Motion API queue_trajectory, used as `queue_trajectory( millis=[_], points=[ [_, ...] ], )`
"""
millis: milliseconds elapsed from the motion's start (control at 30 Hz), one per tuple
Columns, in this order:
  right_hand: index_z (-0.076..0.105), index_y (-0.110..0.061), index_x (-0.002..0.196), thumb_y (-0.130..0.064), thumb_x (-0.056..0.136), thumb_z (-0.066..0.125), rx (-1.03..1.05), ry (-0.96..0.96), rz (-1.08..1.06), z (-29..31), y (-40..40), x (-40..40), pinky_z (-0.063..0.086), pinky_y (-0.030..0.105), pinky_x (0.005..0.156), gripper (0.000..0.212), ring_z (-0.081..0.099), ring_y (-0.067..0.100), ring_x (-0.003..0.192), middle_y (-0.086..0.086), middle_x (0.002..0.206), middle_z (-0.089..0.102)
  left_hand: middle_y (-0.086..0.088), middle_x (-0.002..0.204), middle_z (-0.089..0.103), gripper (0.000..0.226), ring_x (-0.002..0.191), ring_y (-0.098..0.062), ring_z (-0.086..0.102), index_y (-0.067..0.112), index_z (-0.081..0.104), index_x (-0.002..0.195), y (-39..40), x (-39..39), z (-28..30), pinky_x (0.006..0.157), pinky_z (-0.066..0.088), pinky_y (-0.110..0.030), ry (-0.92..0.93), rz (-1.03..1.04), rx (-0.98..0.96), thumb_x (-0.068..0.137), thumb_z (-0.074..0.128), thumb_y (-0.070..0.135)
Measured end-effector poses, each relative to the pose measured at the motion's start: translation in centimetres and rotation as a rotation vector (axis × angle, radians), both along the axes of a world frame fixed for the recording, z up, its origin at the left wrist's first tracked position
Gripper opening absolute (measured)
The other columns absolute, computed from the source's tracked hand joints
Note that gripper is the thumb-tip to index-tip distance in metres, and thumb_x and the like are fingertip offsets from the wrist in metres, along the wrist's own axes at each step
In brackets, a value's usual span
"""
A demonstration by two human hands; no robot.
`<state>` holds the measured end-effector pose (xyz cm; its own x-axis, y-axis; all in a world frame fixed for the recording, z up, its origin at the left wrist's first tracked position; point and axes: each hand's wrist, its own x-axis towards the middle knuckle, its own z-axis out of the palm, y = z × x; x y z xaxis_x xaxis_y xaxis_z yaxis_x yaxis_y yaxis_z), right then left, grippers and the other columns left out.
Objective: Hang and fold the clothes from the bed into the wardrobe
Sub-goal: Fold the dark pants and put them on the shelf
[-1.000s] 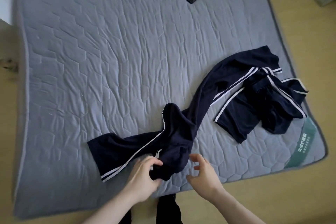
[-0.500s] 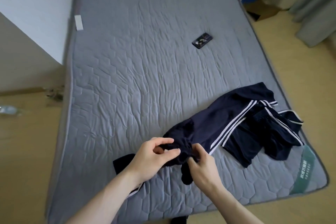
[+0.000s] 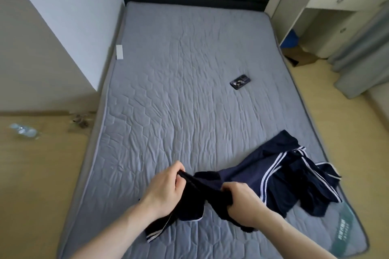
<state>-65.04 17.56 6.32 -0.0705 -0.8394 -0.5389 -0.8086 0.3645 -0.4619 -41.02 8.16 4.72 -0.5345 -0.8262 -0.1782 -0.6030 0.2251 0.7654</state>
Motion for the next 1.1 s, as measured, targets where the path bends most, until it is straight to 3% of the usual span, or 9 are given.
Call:
queue_trajectory(
  millis=[133, 233, 333, 467, 600, 733, 867, 1033, 1100],
  points=[
    [0.046, -0.025, 0.084, -0.016, 0.078, 0.05, 0.08, 0.216, 0.067, 1.5, -1.8, 0.3, 0.04, 0.036, 0.074, 0.012, 0.055, 0.031, 0.106, 0.001, 0.104, 0.058, 0.011, 0.06, 0.052, 0.013, 0.053, -0.014, 0.048, 0.031, 0.039, 0.082, -3.3, -0.3, 4.4, 0.053, 0.036, -0.036, 0.052, 0.008, -0.027, 0.093, 0.036, 0.023],
    [0.038, -0.025, 0.072, -0.016, 0.076, 0.049, 0.142, 0.279, -0.006, 3.3, -3.2, -0.8, 0.039, 0.032, 0.071, 0.015, 0.061, 0.03, 0.105, 0.0, 0.1, 0.062, 0.011, 0.055, 0.051, 0.011, 0.051, -0.013, 0.047, 0.026, 0.042, 0.082, -7.2, 0.9, 8.3, 0.053, 0.033, -0.033, 0.0, -0.002, -0.066, 0.093, 0.04, 0.022],
    [0.053, -0.024, 0.079, -0.02, 0.076, 0.05, 0.17, 0.3, -0.053, 7.1, -6.4, -2.3, 0.041, 0.03, 0.067, 0.006, 0.062, 0.029, 0.089, 0.002, 0.1, 0.067, 0.007, 0.059, 0.051, 0.024, 0.061, -0.013, 0.053, 0.029, 0.044, 0.083, -10.6, 2.6, 12.1, 0.057, 0.033, -0.037, -0.312, -0.202, -0.175, 0.091, 0.039, 0.05],
    [0.072, -0.014, 0.09, -0.003, 0.076, 0.045, -0.065, 0.075, -0.317, 15.2, -14.6, -3.6, 0.064, 0.042, 0.069, 0.032, 0.075, 0.033, 0.069, 0.013, 0.079, 0.076, 0.01, 0.076, 0.056, 0.06, 0.068, -0.01, 0.055, 0.028, 0.054, 0.101, -16.5, 3.3, 18.1, 0.056, 0.038, -0.031, -0.518, -0.245, -0.254, 0.082, 0.049, 0.085],
    [0.074, -0.023, 0.081, 0.005, 0.079, 0.047, -0.428, -0.085, -0.443, 26.1, -22.8, -3.7, 0.066, 0.045, 0.068, 0.039, 0.075, 0.031, 0.068, 0.011, 0.085, 0.073, 0.008, 0.077, 0.055, 0.044, 0.07, -0.016, 0.055, 0.025, 0.051, 0.093, -24.0, 2.3, 27.6, 0.054, 0.033, -0.031, -0.384, -0.032, -0.473, 0.09, 0.06, 0.068],
    [0.072, -0.03, 0.091, 0.0, 0.082, 0.052, -0.751, -0.053, -0.401, 36.4, -28.0, -3.4, 0.052, 0.026, 0.078, 0.037, 0.068, 0.022, 0.09, -0.004, 0.089, 0.07, 0.002, 0.091, 0.058, 0.038, 0.084, -0.024, 0.057, 0.021, 0.051, 0.1, -29.5, 1.6, 39.5, 0.067, 0.04, -0.035, -0.158, 0.18, -0.636, 0.093, 0.067, 0.054],
    [0.072, -0.029, 0.101, -0.003, 0.085, 0.051, -1.0, -0.052, -0.35, 44.9, -30.2, -3.2, 0.045, 0.022, 0.079, 0.037, 0.065, 0.016, 0.094, -0.004, 0.099, 0.071, -0.001, 0.099, 0.059, 0.039, 0.088, -0.024, 0.053, 0.014, 0.058, 0.107, -31.0, 1.4, 50.1, 0.075, 0.038, -0.032, 0.043, 0.296, -0.832, 0.09, 0.074, 0.046],
    [0.071, -0.029, 0.106, -0.003, 0.083, 0.047, -1.183, -0.025, -0.292, 50.2, -29.8, -2.9, 0.04, 0.001, 0.065, 0.042, 0.063, 0.011, 0.088, -0.005, 0.102, 0.071, 0.0, 0.097, 0.06, 0.038, 0.086, -0.021, 0.053, 0.014, 0.057, 0.098, -29.3, 2.9, 55.1, 0.074, 0.039, -0.031, 0.135, 0.277, -0.979, 0.088, 0.077, 0.044],
    [0.071, -0.029, 0.105, 0.0, 0.081, 0.048, -1.229, -0.024, -0.241, 50.0, -28.8, -2.5, 0.045, 0.009, 0.077, 0.044, 0.064, 0.013, 0.096, -0.005, 0.105, 0.071, 0.003, 0.092, 0.06, 0.039, 0.082, -0.019, 0.053, 0.015, 0.057, 0.096, -28.5, 3.8, 54.3, 0.07, 0.037, -0.028, 0.143, 0.265, -0.987, 0.086, 0.079, 0.046]
  ],
)
